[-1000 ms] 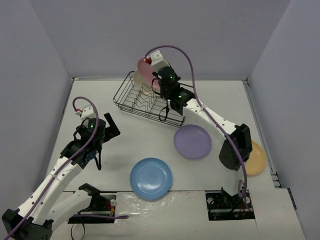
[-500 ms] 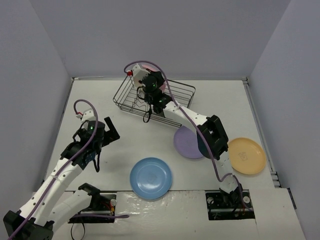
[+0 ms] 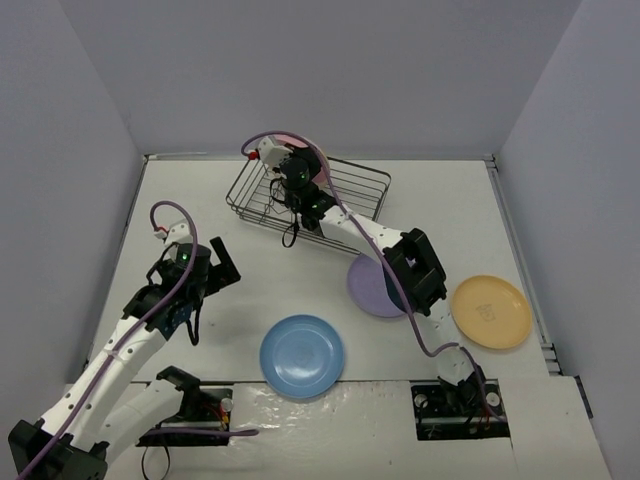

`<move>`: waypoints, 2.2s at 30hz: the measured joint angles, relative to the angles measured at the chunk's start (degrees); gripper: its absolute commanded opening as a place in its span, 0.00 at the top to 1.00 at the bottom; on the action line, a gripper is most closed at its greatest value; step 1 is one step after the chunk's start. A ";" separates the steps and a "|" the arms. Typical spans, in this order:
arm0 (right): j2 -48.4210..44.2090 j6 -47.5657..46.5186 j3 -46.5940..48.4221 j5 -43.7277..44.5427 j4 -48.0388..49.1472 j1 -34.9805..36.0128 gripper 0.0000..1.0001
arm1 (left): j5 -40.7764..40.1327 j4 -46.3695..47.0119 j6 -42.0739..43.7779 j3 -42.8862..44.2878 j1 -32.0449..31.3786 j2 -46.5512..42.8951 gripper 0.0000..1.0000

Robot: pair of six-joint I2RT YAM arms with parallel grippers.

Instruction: Load the plates into the dish rack

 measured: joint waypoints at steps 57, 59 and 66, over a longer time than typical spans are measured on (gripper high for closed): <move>-60.27 56.20 -40.25 -1.66 -25.68 -7.36 0.00 | 13.86 0.31 -4.78 -11.03 -19.33 8.72 0.05; -62.89 59.48 -43.03 -2.95 -28.73 -7.65 0.00 | 14.55 0.91 -5.03 -12.43 -19.99 9.34 0.10; -69.81 69.49 -50.17 -5.74 -37.64 -9.18 0.00 | 15.78 4.73 -6.35 -14.21 -24.98 13.59 0.37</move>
